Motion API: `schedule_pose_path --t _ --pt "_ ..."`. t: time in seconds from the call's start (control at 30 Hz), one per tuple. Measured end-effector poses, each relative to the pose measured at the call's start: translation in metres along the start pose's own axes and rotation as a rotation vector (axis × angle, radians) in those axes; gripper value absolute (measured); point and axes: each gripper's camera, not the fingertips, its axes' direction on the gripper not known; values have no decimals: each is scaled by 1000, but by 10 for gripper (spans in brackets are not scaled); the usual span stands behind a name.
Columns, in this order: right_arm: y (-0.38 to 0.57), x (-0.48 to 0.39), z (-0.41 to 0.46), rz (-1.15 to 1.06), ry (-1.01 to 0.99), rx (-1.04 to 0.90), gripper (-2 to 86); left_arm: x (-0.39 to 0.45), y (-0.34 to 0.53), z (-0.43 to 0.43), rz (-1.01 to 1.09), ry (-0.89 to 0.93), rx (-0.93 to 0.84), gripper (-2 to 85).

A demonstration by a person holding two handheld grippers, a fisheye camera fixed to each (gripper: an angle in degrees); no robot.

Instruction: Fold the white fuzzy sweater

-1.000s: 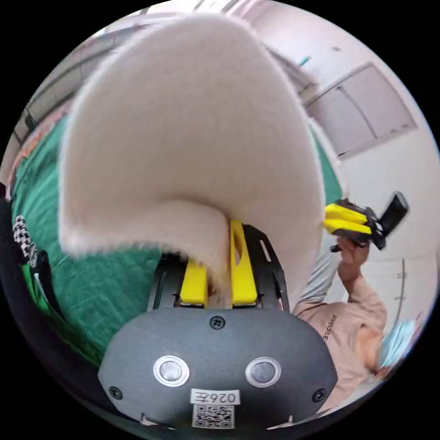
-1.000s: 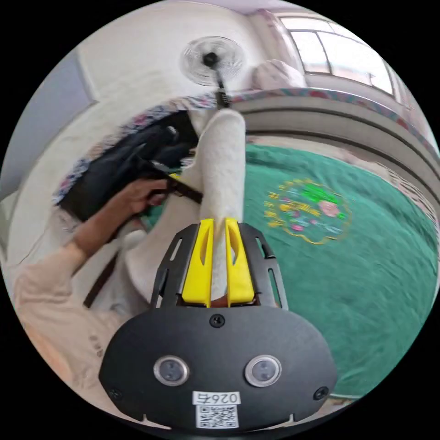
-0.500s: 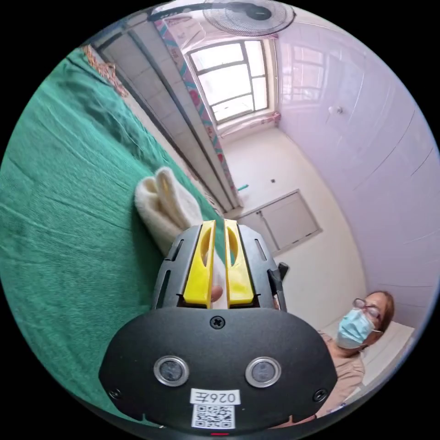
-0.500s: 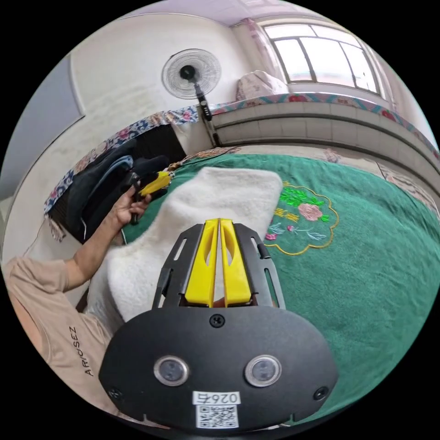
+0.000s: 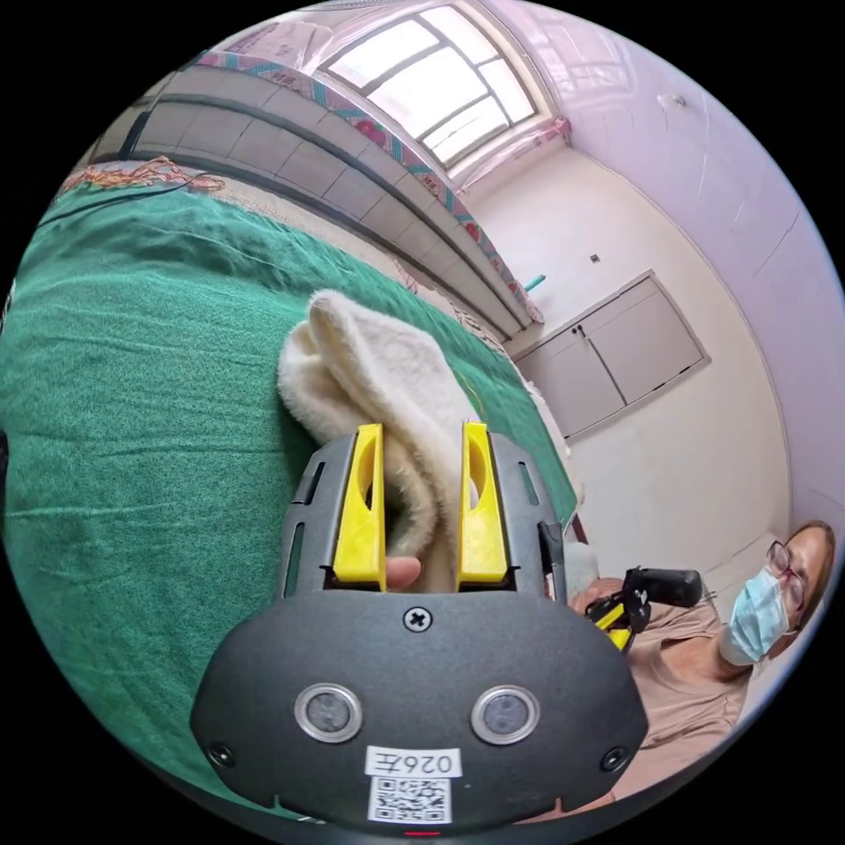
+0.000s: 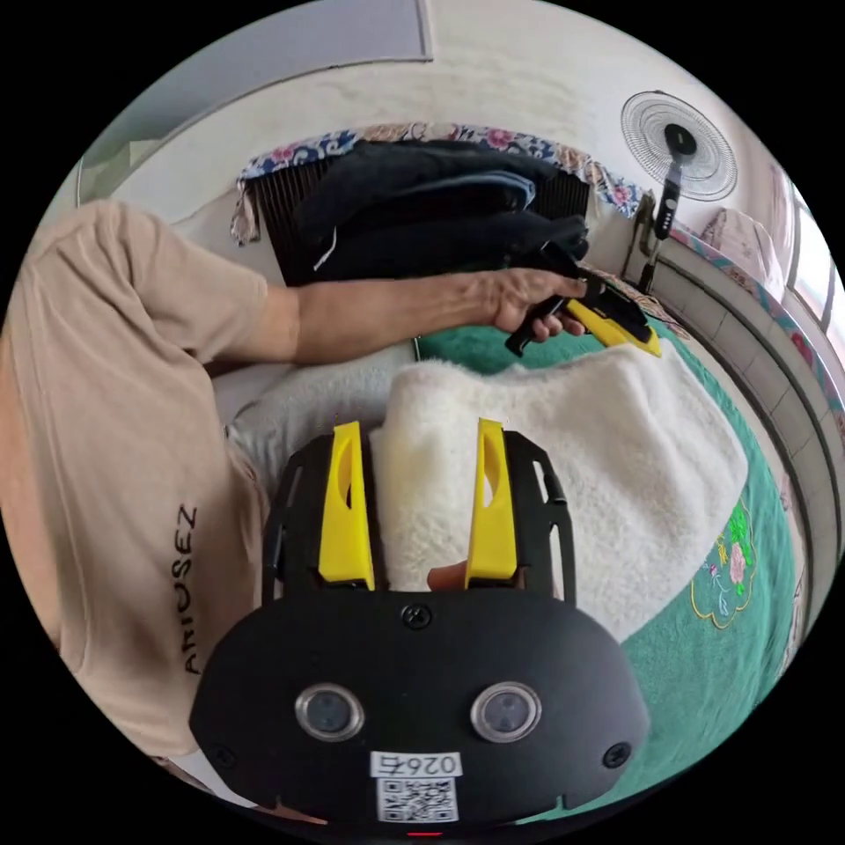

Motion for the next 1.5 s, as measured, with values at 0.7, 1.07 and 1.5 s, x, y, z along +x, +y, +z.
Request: schedule_pose_path --t 0.7,1.07,1.5 --pt "187 87 -226 607 62 582 -14 279 -105 64 314 87 58 19" --pt "443 58 -342 1317 446 969 40 541 -134 446 561 316 -526 52" --pt "315 154 -263 871 260 383 49 484 46 215 727 -42 -284 139"
